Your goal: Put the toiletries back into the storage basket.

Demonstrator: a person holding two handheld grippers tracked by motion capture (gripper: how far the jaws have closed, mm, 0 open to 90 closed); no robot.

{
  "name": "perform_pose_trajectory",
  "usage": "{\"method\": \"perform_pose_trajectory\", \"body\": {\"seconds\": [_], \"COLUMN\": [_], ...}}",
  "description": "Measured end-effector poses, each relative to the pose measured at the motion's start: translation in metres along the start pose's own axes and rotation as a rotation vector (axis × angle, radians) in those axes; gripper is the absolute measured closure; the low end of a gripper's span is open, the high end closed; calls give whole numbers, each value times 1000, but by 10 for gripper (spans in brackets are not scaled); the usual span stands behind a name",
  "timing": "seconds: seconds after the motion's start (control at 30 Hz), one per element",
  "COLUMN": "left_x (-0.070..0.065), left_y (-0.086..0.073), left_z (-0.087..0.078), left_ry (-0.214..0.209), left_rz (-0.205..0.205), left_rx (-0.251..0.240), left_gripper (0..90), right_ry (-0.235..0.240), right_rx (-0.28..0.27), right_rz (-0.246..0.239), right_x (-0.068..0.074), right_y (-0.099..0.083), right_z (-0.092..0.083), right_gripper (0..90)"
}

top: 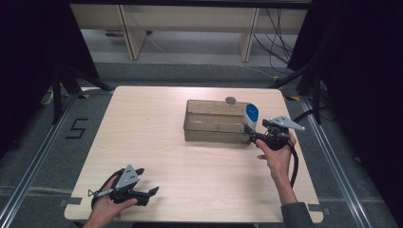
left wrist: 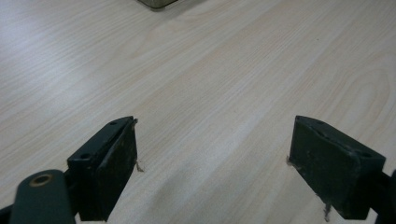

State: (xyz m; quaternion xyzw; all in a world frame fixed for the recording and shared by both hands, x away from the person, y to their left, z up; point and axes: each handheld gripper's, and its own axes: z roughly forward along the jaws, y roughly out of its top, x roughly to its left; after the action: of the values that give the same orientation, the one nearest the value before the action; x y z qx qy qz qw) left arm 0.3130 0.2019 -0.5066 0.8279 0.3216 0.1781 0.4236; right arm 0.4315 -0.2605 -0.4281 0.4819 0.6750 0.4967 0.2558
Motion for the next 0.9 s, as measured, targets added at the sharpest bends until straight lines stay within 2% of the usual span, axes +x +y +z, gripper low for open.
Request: {"method": "perform_pose_trajectory", "body": {"seconds": [0.03,0.07,0.1,0.2,0.23,0.27,0.3,0.33,0.37,0.4,0.47,0.5,0.53,0.6,0.63,0.67,0.7,0.73,0.77,0.83,0.9], "left_x": [-1,-1,0,0,2,1,-2,-2,-2,-2,-1,0,2,2,1,0,0,0,0,1,3], "left_y": [0,0,0,0,0,-1,-1,-1,-1,0,-1,-1,0,-1,-1,-1,-1,-1,-1,-1,-1], "left_z": [1,1,0,1,0,1,2,2,2,1,1,0,0,0,0,0,0,1,2,1,1], "left_ry": [1,1,2,6,12,14,5,0,3,-3,-2,8,10,9,13,8,8,8,0,11,11], "left_rz": [-14,-14,3,-16,14,11,-17,-17,-13,-11,-15,-3,12,13,10,-1,-1,-13,-25,-15,0], "left_rx": [-14,-13,3,-13,12,8,-7,-10,-10,-6,-9,3,16,15,13,7,7,1,-12,-1,13], "left_gripper": [149,149,149,148,148,149,149,148,149,148,148,148,148,148,148,148,148,148,148,148,148], "right_ry": [9,4,12,23,25,23,26,30,33,40,39,46,51,46,52,53,49,53,47,68,63], "right_rx": [-4,-2,-3,-14,-6,-9,-4,-13,-12,-10,-3,5,-5,5,3,8,21,8,7,-1,-8], "right_rz": [4,-5,-6,7,11,10,6,-12,10,-10,-11,5,-12,-8,1,-18,-15,-20,7,-3,-13], "right_x": [1,2,3,8,9,11,12,12,15,14,18,20,20,22,23,22,22,22,24,23,23], "right_y": [-1,-1,-1,-2,-2,-3,-3,-3,-5,-5,-6,-6,-6,-7,-8,-8,-8,-9,-10,-10,-10], "right_z": [0,-1,-1,-7,-9,-11,-13,-14,-14,-14,-15,-15,-14,-15,-15,-15,-16,-15,-16,-18,-20], "right_gripper": [198,198,197,196,196,196,196,197,197,197,200,200,200,200,200,200,200,200,200,200,200]}}
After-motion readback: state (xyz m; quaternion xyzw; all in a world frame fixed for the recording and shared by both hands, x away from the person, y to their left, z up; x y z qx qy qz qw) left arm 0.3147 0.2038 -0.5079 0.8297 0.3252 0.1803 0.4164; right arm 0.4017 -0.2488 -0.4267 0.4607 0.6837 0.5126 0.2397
